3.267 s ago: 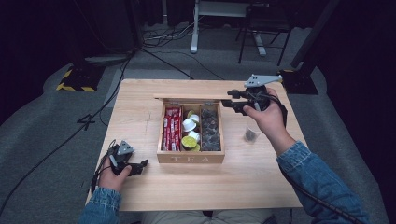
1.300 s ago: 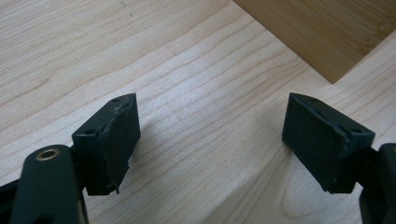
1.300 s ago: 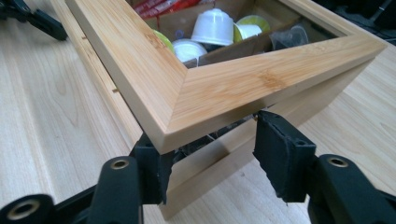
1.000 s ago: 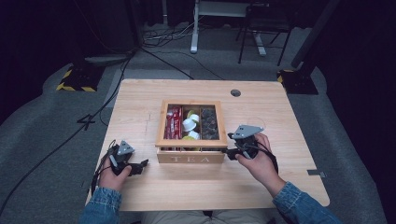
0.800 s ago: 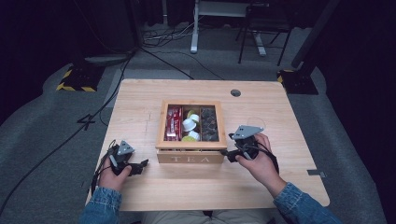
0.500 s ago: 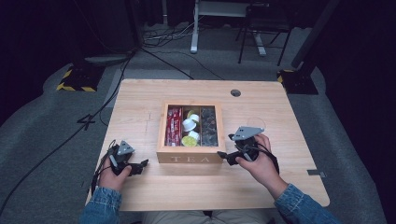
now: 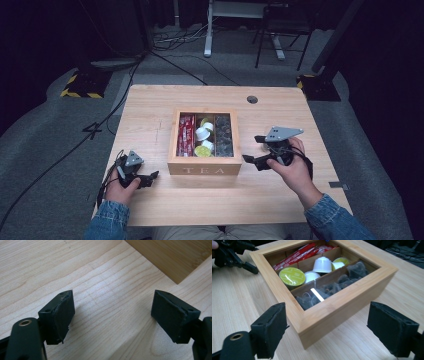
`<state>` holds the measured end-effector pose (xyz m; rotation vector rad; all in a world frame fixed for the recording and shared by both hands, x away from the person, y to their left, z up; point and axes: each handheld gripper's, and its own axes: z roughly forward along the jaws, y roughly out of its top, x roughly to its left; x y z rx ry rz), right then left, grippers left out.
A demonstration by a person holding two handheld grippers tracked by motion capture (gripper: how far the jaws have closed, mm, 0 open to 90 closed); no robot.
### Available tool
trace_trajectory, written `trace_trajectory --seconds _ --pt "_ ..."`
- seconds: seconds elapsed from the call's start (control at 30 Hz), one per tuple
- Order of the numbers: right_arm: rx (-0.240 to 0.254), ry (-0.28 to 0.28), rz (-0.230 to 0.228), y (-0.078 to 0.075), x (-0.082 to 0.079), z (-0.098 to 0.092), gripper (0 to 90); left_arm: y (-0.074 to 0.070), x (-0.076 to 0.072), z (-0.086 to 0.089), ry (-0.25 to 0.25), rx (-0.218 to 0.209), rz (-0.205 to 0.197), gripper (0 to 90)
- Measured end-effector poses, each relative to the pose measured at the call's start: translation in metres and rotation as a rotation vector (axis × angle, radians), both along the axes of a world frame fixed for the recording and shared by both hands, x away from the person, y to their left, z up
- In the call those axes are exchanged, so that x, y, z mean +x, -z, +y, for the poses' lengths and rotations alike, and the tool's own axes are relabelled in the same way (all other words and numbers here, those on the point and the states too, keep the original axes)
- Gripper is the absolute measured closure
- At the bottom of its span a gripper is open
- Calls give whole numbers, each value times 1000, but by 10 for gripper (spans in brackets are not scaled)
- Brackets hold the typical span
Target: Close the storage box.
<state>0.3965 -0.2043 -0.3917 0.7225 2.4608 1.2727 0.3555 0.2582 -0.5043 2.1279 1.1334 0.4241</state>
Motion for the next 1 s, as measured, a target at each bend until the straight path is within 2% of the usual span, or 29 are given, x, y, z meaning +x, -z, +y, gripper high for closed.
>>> trace_trajectory --seconds 0.2,0.43,0.77,1.0 --pt "8 42 -8 -10 0 -28 160 0 0 2 15 2 -2 195" --pt "12 104 -1 -13 3 -63 159 0 1 4 24 3 -3 190" --pt "20 182 41 -8 7 -110 163 0 2 6 32 3 1 189" --pt "-20 246 54 3 13 -135 174 0 3 6 37 8 1 182"
